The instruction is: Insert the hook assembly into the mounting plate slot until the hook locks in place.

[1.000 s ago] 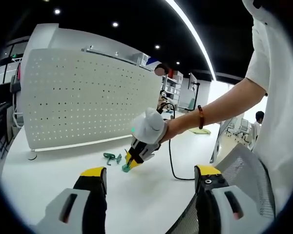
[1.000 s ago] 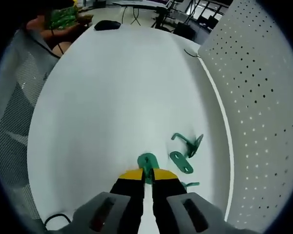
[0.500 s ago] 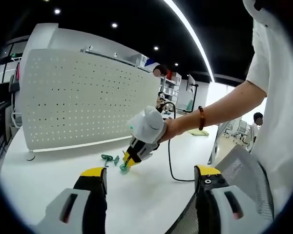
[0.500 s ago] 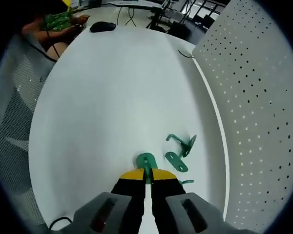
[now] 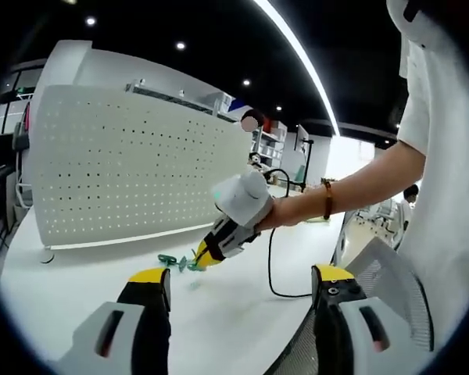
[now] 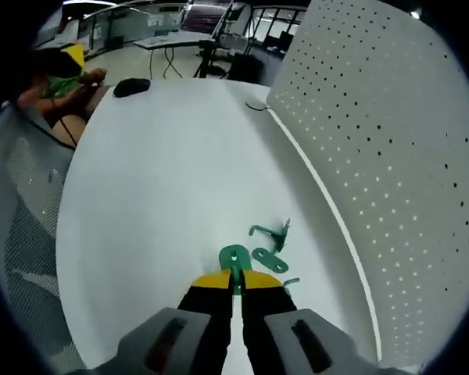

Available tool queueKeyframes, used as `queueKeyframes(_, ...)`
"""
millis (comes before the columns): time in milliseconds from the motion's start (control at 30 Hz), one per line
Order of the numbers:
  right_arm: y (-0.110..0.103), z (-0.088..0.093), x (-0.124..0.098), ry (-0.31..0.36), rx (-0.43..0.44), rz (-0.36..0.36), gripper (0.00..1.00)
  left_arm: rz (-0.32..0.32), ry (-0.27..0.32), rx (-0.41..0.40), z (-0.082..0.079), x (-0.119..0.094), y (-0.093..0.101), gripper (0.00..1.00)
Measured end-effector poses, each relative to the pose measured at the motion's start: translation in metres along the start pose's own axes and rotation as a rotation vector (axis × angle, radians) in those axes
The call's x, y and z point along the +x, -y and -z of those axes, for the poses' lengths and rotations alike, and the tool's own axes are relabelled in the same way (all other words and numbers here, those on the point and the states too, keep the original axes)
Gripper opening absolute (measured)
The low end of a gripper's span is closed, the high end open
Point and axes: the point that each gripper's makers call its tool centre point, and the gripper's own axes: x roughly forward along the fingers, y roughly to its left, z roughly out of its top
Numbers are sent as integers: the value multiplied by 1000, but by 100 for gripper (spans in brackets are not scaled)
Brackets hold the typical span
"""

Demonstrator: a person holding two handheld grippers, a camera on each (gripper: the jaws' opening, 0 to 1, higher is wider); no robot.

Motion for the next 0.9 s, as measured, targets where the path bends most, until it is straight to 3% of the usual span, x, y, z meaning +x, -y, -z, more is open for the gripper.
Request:
queueKeyframes(267, 1, -4, -10, 35, 41, 33, 1, -13, 11, 27, -11, 0, 0, 75)
queueKeyframes(500, 22, -24, -32, 134, 84, 138, 1, 4, -9, 47, -11, 1, 11, 75)
queueKeyframes(900, 58, -23, -64, 228, 187, 274, 1, 28, -16, 88, -19, 3, 22, 75)
